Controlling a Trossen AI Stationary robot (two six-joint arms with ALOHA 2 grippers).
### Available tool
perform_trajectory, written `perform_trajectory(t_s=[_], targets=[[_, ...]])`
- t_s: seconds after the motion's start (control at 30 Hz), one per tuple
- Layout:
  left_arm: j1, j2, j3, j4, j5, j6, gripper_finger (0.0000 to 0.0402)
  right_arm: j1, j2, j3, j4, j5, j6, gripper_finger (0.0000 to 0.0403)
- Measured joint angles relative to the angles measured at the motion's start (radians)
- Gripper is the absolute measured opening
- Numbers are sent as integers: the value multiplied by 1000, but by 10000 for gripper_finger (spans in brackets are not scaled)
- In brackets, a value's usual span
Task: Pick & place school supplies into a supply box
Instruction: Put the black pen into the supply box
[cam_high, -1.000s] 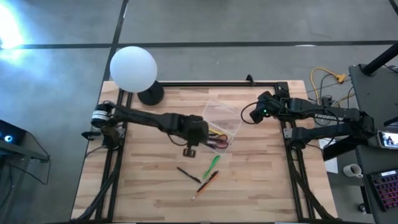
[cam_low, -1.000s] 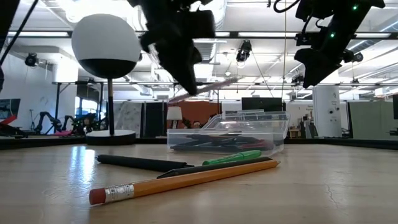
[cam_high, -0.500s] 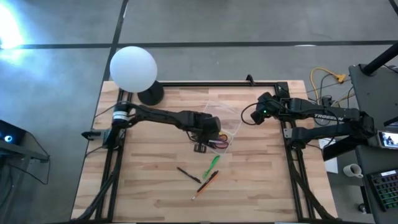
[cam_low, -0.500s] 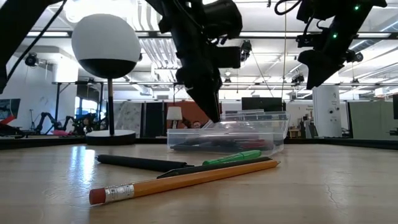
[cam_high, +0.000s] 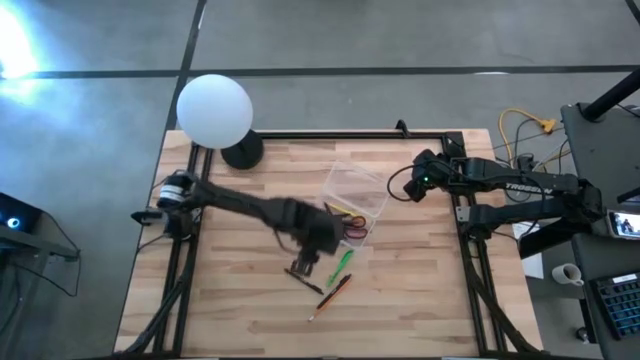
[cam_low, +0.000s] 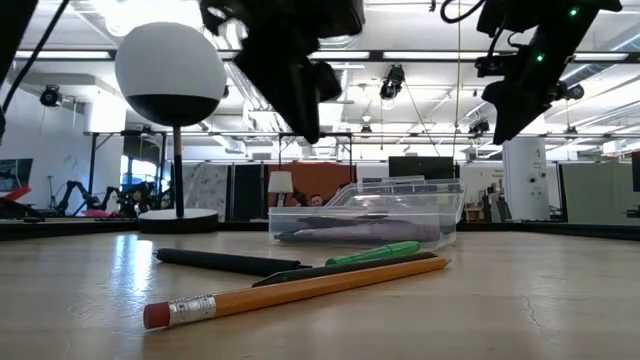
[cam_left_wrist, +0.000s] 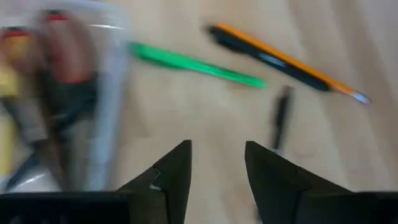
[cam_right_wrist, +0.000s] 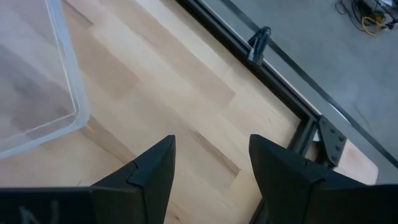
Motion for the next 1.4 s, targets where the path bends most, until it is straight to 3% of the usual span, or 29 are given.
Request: perform_trajectory(t_s=[0.47, 0.57, 0.63, 0.97, 1.1, 1.33, 1.4], targets=[[-155, -9, -273, 268, -7, -95, 134, 1, 0, 0, -3, -33, -11, 194], [-179, -10, -315, 307, -68, -96, 134, 1, 0, 0, -4, -33, -9, 194], [-185, -10, -338, 333, -108, -106, 134, 1, 0, 0, -4, -33, -9, 194], [-183, -12, -432, 405, -105, -127, 132, 1, 0, 0, -5, -32, -5, 194], [-183, -12, -467, 432, -101, -127, 109, 1, 0, 0, -5, -32, -1, 194], [-161, -10, -473, 436, -90, -124, 20, 1, 0, 0, -5, -31, -1, 194], [-154, -9, -469, 430, -85, -124, 12, 1, 0, 0, -5, -28, -1, 194]])
